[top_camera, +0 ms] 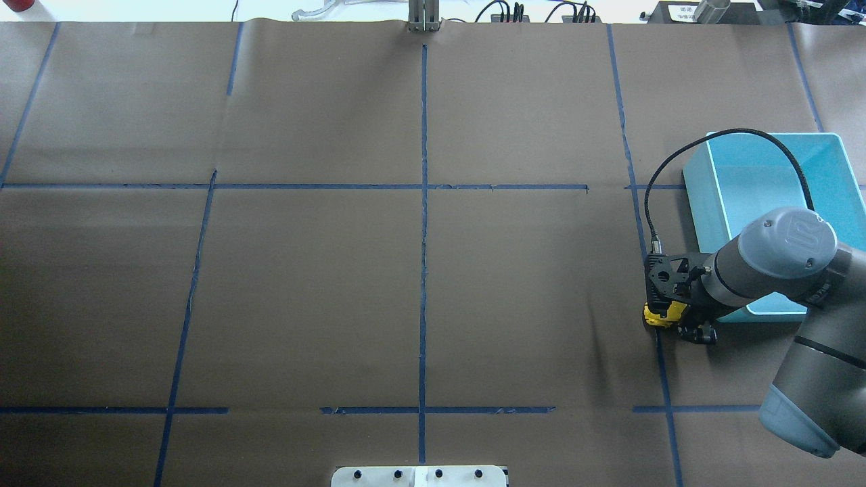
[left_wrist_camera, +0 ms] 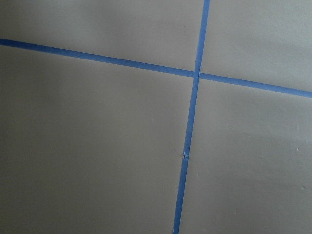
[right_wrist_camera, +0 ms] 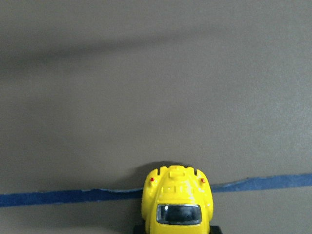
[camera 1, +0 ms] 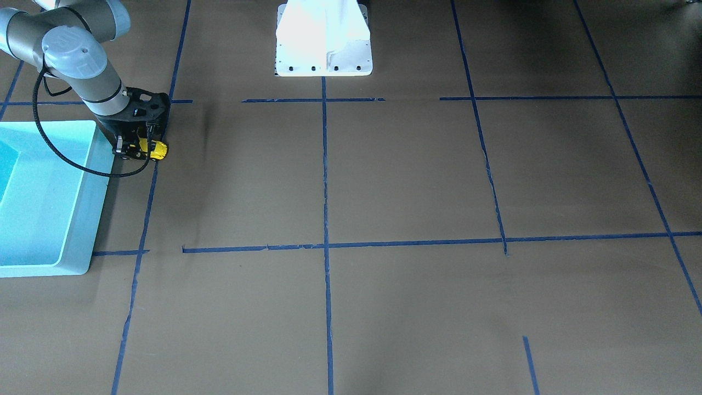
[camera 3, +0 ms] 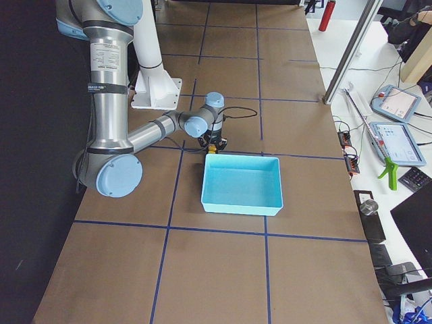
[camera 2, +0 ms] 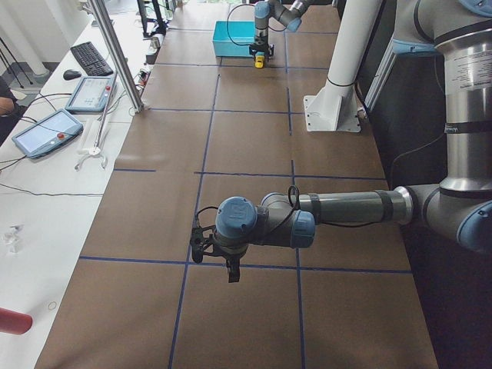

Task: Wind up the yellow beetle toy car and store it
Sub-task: 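Lift the car with the right gripper over the bin rim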

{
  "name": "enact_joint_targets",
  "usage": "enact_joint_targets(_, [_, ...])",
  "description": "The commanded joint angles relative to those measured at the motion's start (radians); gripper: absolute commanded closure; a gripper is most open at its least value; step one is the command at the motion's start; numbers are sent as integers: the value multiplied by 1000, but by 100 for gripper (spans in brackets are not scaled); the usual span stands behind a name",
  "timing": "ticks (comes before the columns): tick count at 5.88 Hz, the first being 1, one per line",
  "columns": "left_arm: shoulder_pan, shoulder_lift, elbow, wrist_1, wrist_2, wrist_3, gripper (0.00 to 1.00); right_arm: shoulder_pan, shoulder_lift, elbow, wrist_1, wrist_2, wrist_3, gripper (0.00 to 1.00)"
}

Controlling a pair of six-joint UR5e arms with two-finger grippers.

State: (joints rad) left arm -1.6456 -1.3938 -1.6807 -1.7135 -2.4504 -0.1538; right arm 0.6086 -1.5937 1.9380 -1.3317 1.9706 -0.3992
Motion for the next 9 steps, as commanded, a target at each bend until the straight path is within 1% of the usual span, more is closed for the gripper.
enact_joint_targets(1, [-5,4,3,-1,-43,-1,0,2,3,109,-124,11,-1,100])
enact_joint_targets(2, [-3,4,3,0,-50,-1,0,31,97,187,-296,13,-1,100])
enact_joint_targets(3, [-5,2,-2,0,-48,-1,0,80,220,234,-478,14,-15,100])
enact_joint_targets(4, [-5,4,-2,2,-48,-1,0,152,285,252,-588,16,-118,100])
enact_joint_targets(5, [1,-2,24,2,-42,-3,0,237,278,253,-622,64,-267,100])
enact_joint_targets(6, [7,-16,51,-1,-44,-4,0,349,211,245,-615,97,-397,100])
enact_joint_targets(7, [7,-16,50,-4,-50,-3,0,443,136,230,-610,117,-517,99])
enact_joint_targets(8, [3,-8,26,-3,-52,-3,0,561,111,155,-610,196,-647,99])
enact_joint_targets(9, [0,22,-15,-1,-52,-1,0,609,107,80,-589,235,-706,99])
